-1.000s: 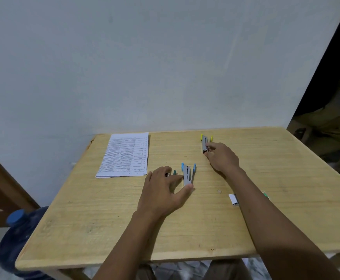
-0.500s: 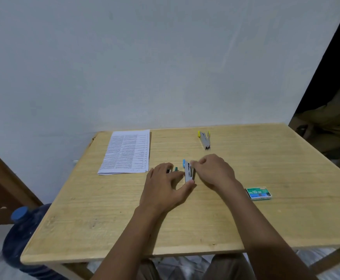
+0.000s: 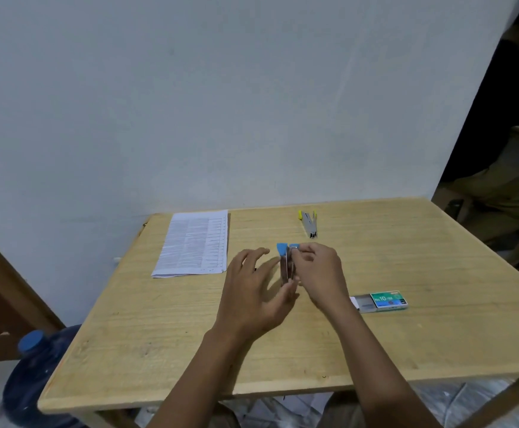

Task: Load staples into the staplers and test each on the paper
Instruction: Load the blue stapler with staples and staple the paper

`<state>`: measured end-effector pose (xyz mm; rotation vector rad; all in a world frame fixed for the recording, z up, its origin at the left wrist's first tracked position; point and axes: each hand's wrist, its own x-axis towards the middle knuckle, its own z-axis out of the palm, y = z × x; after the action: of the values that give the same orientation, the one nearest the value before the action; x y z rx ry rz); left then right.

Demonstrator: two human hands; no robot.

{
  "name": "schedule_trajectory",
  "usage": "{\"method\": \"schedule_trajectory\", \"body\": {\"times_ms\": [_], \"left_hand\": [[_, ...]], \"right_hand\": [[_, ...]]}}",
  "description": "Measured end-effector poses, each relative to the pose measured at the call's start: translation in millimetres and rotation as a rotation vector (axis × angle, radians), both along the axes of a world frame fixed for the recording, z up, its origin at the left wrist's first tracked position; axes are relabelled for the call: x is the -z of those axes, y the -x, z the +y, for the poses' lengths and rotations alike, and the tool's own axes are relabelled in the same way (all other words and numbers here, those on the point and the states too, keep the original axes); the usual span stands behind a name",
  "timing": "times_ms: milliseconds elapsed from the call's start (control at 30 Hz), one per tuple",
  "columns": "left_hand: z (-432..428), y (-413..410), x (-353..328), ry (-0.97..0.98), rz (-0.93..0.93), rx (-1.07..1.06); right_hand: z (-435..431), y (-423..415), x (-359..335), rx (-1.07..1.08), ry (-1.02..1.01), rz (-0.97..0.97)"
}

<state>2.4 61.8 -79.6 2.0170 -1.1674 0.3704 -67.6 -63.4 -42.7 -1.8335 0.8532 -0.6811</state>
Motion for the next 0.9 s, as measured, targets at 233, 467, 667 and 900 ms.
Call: {"method": "schedule_trajectory", "body": {"times_ms": [233, 467, 667, 900], "left_hand": [[-4, 19, -37, 0.180, 0.444, 0.129], [-6, 25, -55, 0.234, 0.416, 0.115], [-2, 33, -50, 0.348, 0.479, 0.107], [15, 24, -49, 0.195, 1.101, 0.217]], "right_hand": [[11, 19, -11, -0.079, 0.021, -0.228], [11, 25, -15, -0.102, 0.003, -0.307], [-3, 27, -17, 0.171, -0.246, -0.388], [-16, 34, -27, 0.091, -0.439, -0.422]]}}
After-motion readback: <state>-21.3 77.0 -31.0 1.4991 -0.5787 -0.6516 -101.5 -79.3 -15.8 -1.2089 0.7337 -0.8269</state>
